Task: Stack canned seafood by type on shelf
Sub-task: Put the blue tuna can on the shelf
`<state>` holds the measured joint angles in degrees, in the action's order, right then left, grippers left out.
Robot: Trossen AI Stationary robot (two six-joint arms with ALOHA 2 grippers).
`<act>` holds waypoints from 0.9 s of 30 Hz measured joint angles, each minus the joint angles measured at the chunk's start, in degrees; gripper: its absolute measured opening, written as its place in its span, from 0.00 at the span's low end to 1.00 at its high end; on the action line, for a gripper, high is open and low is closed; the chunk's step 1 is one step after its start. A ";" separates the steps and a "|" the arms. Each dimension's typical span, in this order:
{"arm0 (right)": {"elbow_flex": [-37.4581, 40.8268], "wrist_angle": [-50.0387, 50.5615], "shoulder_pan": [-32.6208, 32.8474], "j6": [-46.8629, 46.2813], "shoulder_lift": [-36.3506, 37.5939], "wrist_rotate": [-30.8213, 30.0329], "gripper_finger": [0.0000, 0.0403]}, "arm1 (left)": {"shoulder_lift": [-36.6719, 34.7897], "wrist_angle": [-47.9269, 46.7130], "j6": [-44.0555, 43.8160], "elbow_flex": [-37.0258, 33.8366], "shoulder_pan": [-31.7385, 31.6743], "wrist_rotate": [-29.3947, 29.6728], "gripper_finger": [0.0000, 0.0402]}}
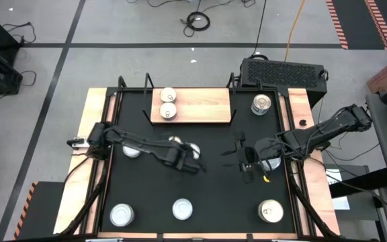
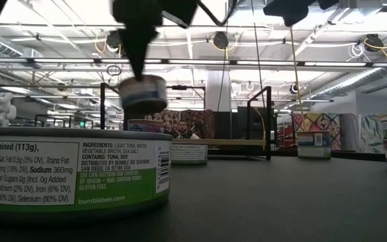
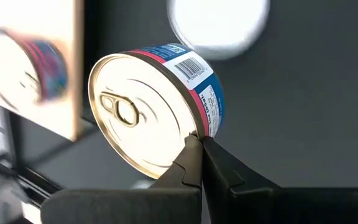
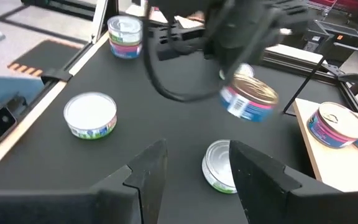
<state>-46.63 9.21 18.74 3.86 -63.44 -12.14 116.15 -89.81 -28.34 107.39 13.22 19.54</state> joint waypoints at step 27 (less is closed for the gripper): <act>5.02 9.24 -0.02 4.81 14.62 -7.58 0.42 | 2.57 23.80 40.94 3.24 -27.71 11.11 0.00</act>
<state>-41.61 18.45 18.72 8.67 -48.82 -19.73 118.72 -66.01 12.61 110.63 -14.49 30.66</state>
